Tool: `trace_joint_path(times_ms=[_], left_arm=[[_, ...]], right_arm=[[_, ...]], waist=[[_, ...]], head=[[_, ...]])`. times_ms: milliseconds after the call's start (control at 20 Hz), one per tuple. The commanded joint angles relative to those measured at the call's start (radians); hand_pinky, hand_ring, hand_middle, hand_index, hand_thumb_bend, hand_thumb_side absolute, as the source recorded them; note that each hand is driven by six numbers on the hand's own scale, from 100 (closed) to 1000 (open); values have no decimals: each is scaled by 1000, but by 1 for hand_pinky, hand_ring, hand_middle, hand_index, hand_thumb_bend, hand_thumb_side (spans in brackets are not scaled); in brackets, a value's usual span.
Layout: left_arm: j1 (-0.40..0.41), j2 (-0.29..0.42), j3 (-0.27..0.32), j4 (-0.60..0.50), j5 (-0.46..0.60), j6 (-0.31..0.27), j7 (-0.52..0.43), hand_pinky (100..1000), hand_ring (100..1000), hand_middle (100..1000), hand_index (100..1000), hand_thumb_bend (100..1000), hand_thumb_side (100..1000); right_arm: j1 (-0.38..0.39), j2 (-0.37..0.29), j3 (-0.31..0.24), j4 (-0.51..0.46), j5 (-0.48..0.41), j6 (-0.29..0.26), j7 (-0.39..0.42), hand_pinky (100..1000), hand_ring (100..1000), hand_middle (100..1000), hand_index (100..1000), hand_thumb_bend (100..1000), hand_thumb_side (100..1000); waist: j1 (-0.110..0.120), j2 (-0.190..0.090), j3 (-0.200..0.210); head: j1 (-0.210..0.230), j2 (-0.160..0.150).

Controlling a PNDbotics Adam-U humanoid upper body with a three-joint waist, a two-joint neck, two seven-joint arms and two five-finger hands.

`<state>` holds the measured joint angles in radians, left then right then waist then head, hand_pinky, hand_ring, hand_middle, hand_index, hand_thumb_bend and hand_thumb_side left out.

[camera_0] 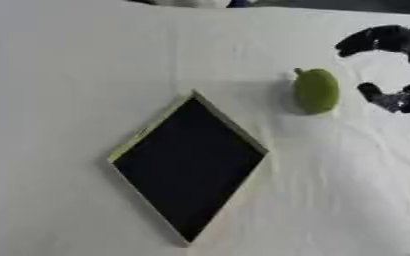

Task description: Pick up objects on the table and place them in the box.

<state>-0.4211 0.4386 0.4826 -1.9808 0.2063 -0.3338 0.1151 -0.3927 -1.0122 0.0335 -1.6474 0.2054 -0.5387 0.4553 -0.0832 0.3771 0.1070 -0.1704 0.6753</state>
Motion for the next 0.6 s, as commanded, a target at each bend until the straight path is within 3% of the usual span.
trace_joint_path(times_ms=[50,250,300,600], left_arm=[[-8,24,2,-19,6,0,-4,497,609,623,660,100,451],[-8,24,-1,-19,8,0,-10,496,608,623,659,100,451],[-7,24,-1,-19,8,0,-12,496,608,622,659,100,453],[-5,22,-1,-19,10,0,-18,495,608,623,658,100,454]], right_arm=[[-25,-48,5,8,-15,12,39,834,878,880,917,100,153],[-49,-42,25,28,-3,27,59,835,880,875,928,100,179],[-57,-42,29,35,5,31,61,834,874,869,941,100,241],[-100,-24,56,85,88,38,40,839,881,874,953,100,321]], waist=[[2,-17,2],[2,-18,3],[2,-18,4],[2,-17,6]], head=[[-5,-4],[-8,-3],[-10,-1],[-18,0]])
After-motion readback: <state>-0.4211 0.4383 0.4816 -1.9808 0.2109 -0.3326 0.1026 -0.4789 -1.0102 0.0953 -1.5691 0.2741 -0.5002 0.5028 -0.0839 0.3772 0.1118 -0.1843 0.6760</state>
